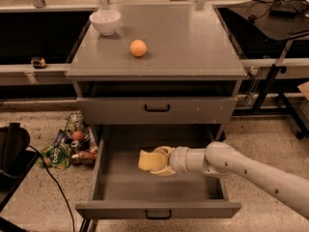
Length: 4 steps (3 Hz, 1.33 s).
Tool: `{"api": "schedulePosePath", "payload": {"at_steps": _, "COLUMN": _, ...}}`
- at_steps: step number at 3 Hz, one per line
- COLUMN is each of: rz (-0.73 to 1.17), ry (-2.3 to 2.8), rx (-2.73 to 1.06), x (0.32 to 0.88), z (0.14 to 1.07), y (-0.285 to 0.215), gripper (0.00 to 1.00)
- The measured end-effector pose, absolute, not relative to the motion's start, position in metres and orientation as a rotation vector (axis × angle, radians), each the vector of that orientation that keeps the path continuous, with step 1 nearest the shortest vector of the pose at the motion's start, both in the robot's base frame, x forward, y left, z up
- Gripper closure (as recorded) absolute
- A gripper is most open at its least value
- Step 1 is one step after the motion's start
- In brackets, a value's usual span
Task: Pick sponge from middle drawer and place on counter
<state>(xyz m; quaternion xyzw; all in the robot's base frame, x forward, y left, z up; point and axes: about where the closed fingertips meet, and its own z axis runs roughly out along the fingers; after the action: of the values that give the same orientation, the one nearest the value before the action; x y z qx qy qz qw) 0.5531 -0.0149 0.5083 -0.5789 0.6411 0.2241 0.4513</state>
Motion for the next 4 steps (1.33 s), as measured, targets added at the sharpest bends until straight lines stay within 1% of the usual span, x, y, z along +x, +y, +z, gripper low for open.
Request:
{"api": "schedulePosePath", "payload": {"at_steps": 1, "rz": 0.532, "ry": 1.500, "rx": -1.470, "x": 0.545, "z": 0.554, "y": -0.021, "gripper": 1.00}}
{"api": "schedulePosePath", "payload": {"at_steps": 2, "rz": 0.413, "ry": 1.422, "rx": -1.510, "x": 0.522, "z": 0.634, "y": -0.036, "gripper": 1.00}}
{"api": "schedulePosePath", "payload": {"at_steps": 3, "rz": 0.186, "ry": 1.352, "rx": -1.565, "x": 0.508, "z": 0.727, "y": -0.059, "gripper": 1.00}}
{"api": "schedulePosePath", "payload": {"at_steps": 4, "rz": 0.188, "ry": 1.352, "rx": -1.565, "x": 0.508, "z": 0.727, "y": -0.058, "gripper": 1.00}}
